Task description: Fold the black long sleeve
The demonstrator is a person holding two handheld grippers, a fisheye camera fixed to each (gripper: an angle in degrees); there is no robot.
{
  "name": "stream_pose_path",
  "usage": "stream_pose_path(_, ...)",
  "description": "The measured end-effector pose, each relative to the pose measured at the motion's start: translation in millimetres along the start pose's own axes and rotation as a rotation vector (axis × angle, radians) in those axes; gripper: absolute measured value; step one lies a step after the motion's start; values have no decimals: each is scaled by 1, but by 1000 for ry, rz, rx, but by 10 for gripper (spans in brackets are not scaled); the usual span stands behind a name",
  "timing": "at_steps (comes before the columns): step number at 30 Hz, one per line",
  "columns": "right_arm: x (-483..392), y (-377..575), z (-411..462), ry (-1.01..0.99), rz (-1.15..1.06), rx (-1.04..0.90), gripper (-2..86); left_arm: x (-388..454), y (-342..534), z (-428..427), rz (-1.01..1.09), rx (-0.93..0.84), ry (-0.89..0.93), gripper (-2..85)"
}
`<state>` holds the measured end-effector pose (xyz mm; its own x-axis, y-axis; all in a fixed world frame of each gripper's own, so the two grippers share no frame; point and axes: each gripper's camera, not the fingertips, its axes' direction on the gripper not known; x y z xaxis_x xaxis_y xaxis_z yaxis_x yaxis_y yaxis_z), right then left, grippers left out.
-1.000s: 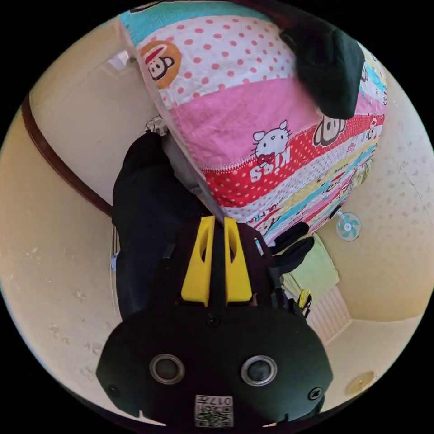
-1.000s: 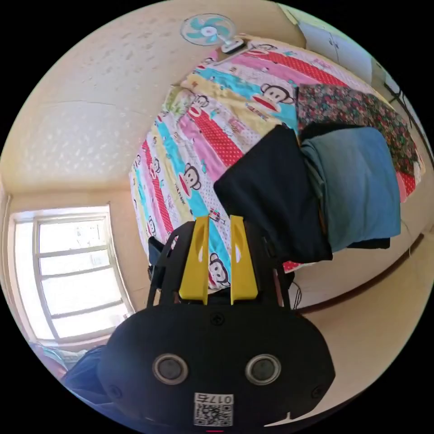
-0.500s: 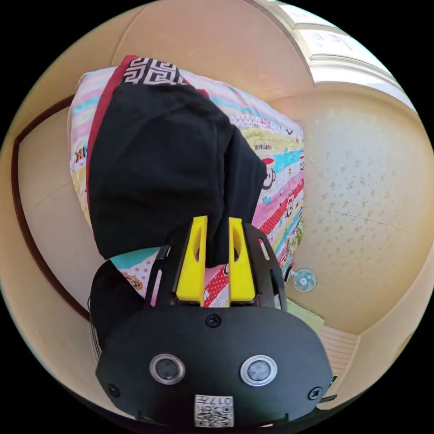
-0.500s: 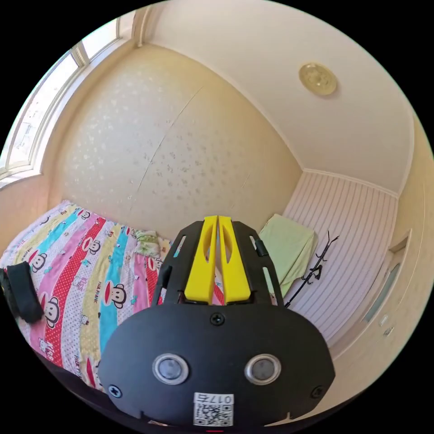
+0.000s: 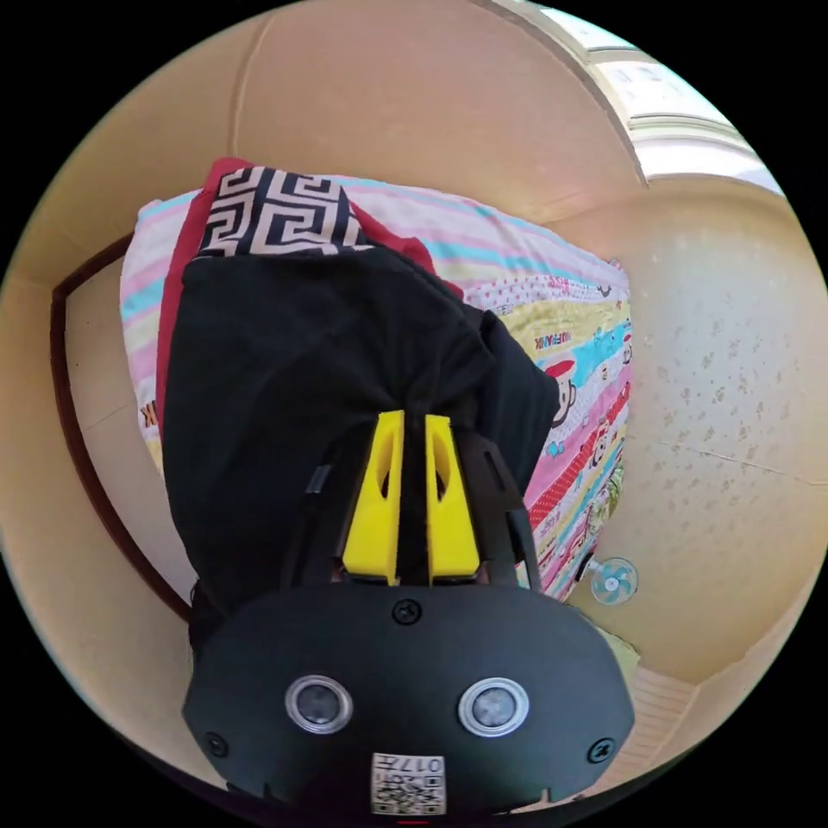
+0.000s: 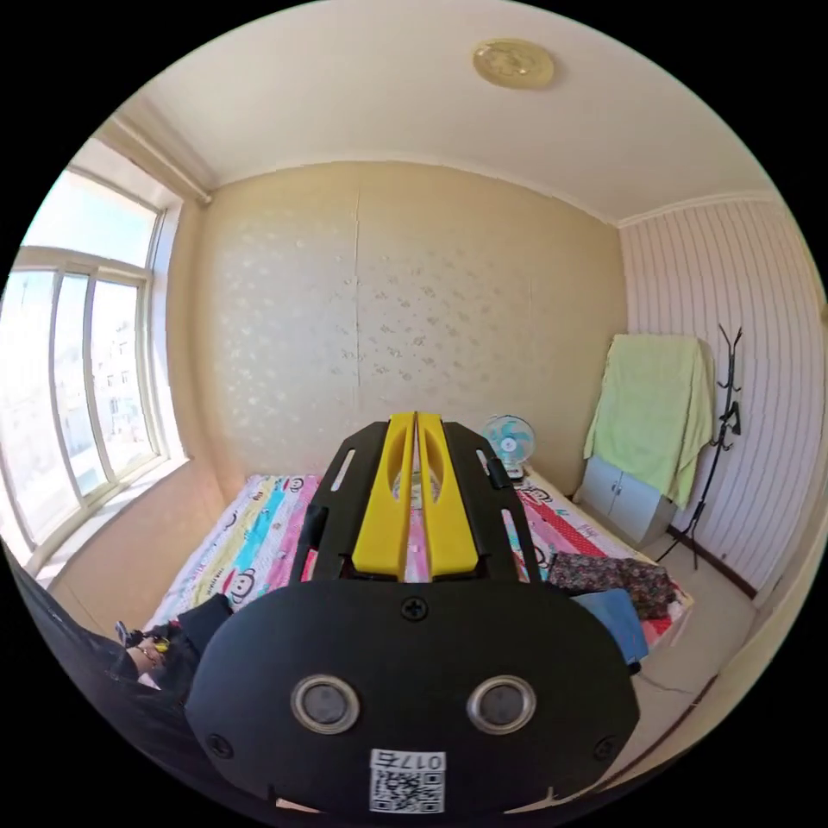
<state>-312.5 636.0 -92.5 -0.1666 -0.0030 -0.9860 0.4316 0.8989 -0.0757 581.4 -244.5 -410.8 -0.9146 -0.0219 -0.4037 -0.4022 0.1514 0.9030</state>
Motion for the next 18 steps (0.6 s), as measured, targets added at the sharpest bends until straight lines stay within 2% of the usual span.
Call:
stream_pose_path(1,2,14,7,-43,23,-10,2,-10,8,-6,0,-15,74,36)
stream_pose_path(2,4,20,10,-64,34,-18,2,-29,25,-21,37,-40,255,33)
stream_pose_path(3,8,33,16,-107,55,-32,3,-38,43,-38,147,-71,430,30)
stream_pose_path(4,13,45,19,-150,76,-37,3,-38,54,-48,234,-91,508,28)
stream_pose_path(5,16,51,20,-171,86,-35,3,-32,79,-74,418,-132,623,26)
stream_pose_path(10,44,91,33,-390,99,-1,5,12,175,-191,909,-246,819,23)
stream_pose_path(13,46,110,51,-514,43,-25,8,60,228,-273,1252,-221,971,22)
stream_pose_path(15,42,123,64,-593,2,-56,10,103,288,-337,1568,-175,1147,24)
stream_pose_path(16,38,132,72,-648,-40,-75,12,111,304,-351,1643,-148,1196,23)
stream_pose_path(18,30,148,85,-742,-116,-115,19,134,359,-380,1858,-83,1402,18)
